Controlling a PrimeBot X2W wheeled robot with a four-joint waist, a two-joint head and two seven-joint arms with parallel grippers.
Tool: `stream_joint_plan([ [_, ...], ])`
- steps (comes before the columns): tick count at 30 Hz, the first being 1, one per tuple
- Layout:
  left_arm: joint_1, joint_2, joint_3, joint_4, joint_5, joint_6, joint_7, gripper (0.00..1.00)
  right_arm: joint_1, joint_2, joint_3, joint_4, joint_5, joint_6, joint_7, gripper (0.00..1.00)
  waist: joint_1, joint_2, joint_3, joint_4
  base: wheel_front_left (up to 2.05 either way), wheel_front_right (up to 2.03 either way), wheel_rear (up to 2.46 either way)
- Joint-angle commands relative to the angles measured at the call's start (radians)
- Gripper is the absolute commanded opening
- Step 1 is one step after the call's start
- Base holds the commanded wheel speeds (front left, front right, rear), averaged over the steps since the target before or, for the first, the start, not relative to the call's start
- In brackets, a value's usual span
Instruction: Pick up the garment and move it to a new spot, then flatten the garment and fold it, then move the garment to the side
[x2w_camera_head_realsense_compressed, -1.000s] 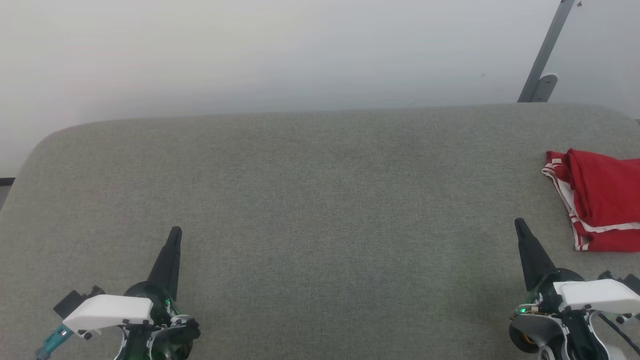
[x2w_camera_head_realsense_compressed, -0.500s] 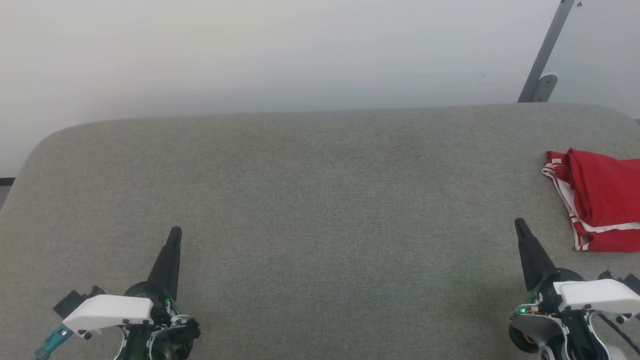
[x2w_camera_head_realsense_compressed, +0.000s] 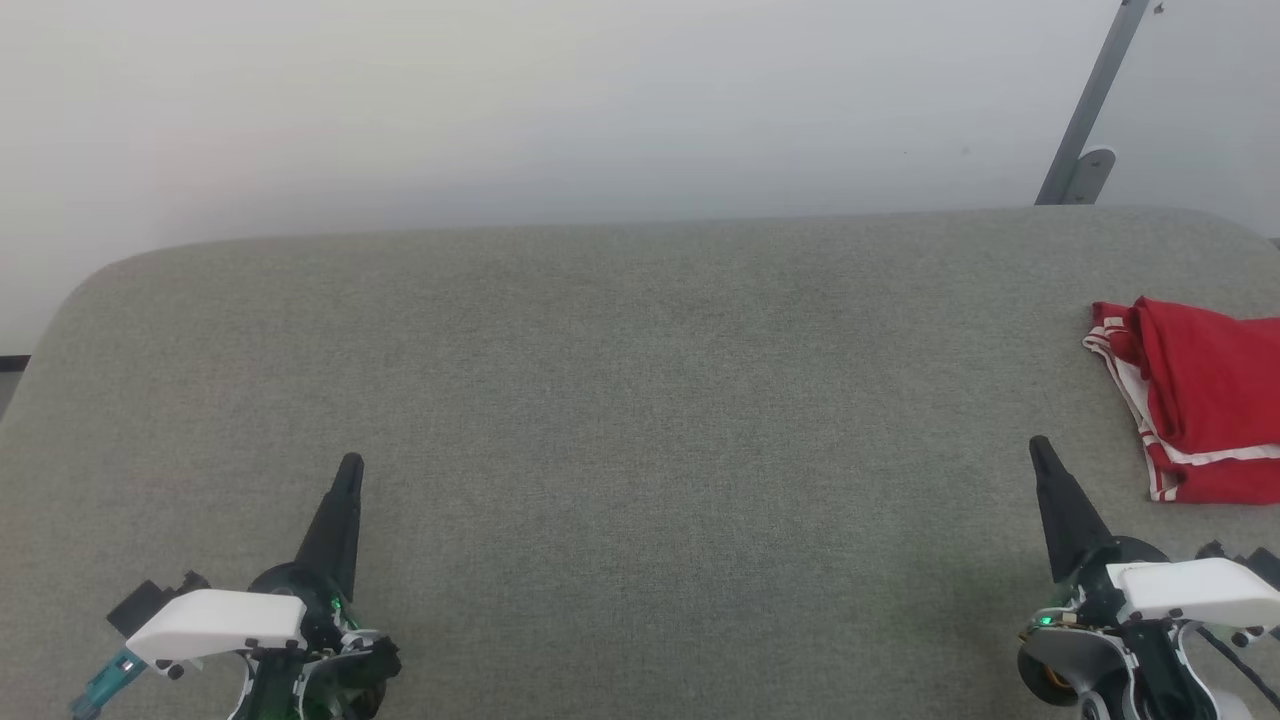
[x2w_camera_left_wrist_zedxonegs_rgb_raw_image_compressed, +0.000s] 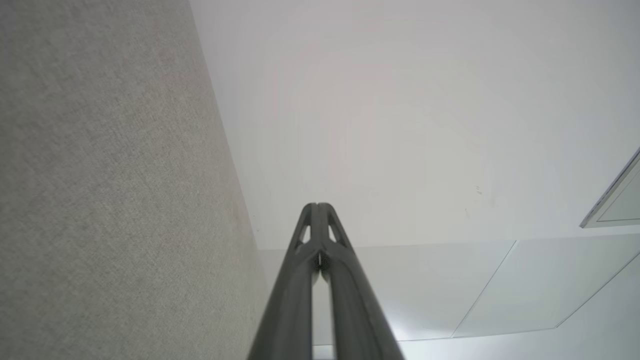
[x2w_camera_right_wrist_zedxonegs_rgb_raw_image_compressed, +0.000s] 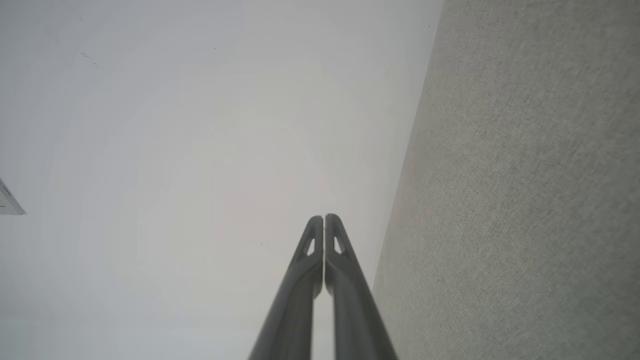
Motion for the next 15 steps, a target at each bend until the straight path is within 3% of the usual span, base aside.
stream_joint_plan([
  [1, -0.011, -0.003, 0.002, -0.001, -0.003, -0.005, 0.003, 0.00, -0.005, 0.003, -0.001, -0.002, 0.004, 0.000, 0.002, 0.00, 0.0000, 0.0000, 0.000, 0.000, 0.00, 0.00, 0.00],
  [15, -0.011, -0.003, 0.002, -0.001, -0.003, -0.005, 0.003, 0.00, -0.005, 0.003, 0.000, -0.002, 0.004, 0.000, 0.002, 0.00, 0.0000, 0.0000, 0.000, 0.000, 0.00, 0.00, 0.00],
])
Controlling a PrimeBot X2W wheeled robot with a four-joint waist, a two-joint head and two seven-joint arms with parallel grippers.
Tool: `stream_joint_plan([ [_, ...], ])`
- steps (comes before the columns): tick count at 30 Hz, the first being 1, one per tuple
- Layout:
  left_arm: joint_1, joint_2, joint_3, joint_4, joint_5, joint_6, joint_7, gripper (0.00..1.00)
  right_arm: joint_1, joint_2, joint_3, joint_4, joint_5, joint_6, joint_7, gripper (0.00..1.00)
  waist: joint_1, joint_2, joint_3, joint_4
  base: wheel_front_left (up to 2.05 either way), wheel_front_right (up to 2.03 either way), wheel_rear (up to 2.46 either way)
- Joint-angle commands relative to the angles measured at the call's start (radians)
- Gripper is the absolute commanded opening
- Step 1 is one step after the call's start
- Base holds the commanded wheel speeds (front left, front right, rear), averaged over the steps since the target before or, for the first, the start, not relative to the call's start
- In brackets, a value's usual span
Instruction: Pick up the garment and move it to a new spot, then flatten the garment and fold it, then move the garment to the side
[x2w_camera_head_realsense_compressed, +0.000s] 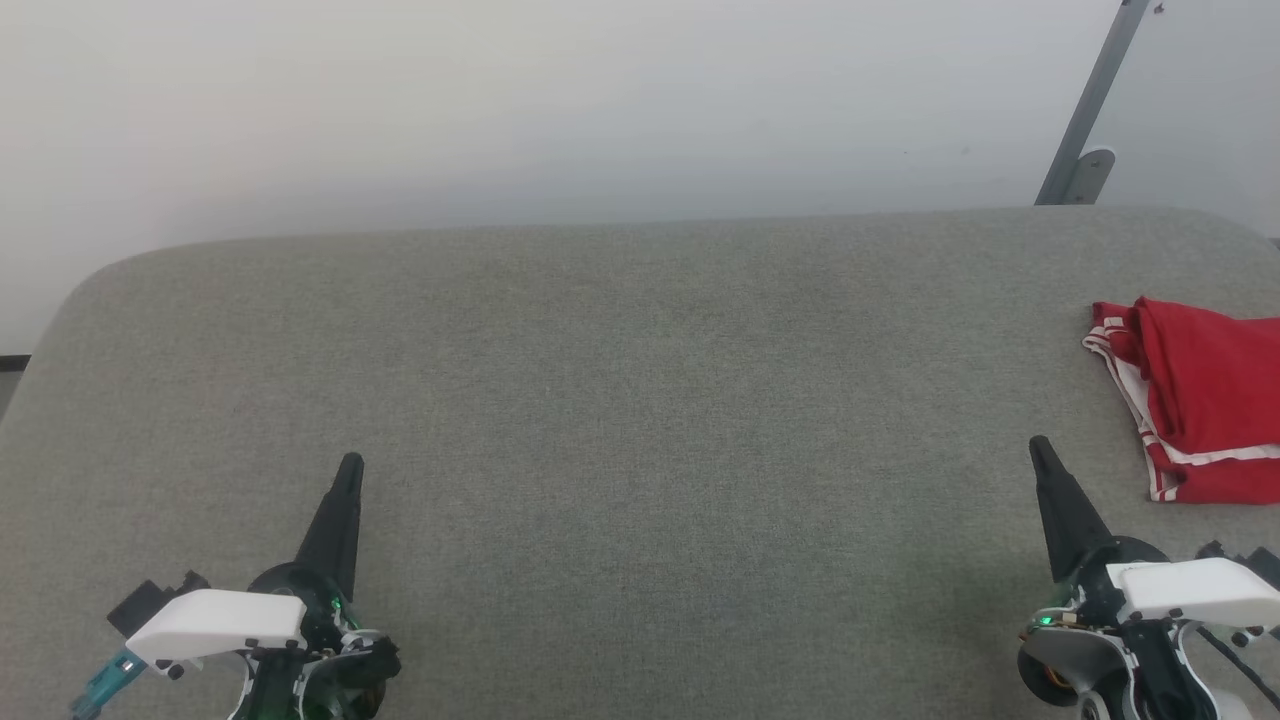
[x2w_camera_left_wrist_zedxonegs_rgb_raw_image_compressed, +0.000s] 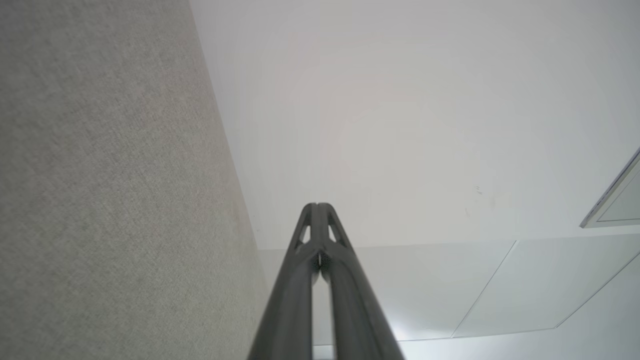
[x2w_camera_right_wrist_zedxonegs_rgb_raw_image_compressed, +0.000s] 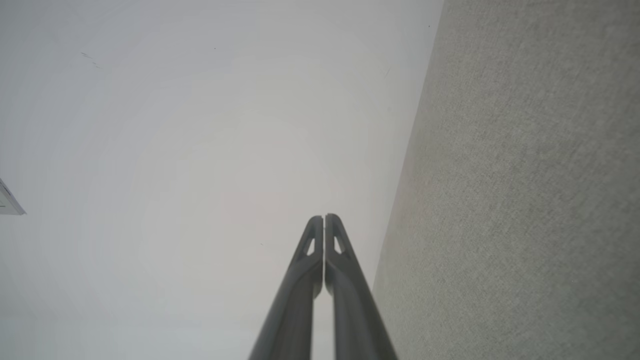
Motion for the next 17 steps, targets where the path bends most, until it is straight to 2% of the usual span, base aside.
stream_joint_plan([
  [1, -0.011, -0.003, 0.002, -0.001, -0.003, -0.005, 0.003, 0.00, -0.005, 0.003, -0.001, -0.002, 0.004, 0.000, 0.002, 0.00, 0.0000, 0.0000, 0.000, 0.000, 0.00, 0.00, 0.00],
  [17, -0.011, -0.003, 0.002, -0.001, -0.003, -0.005, 0.003, 0.00, -0.005, 0.003, -0.001, -0.002, 0.004, 0.000, 0.002, 0.00, 0.0000, 0.0000, 0.000, 0.000, 0.00, 0.00, 0.00],
])
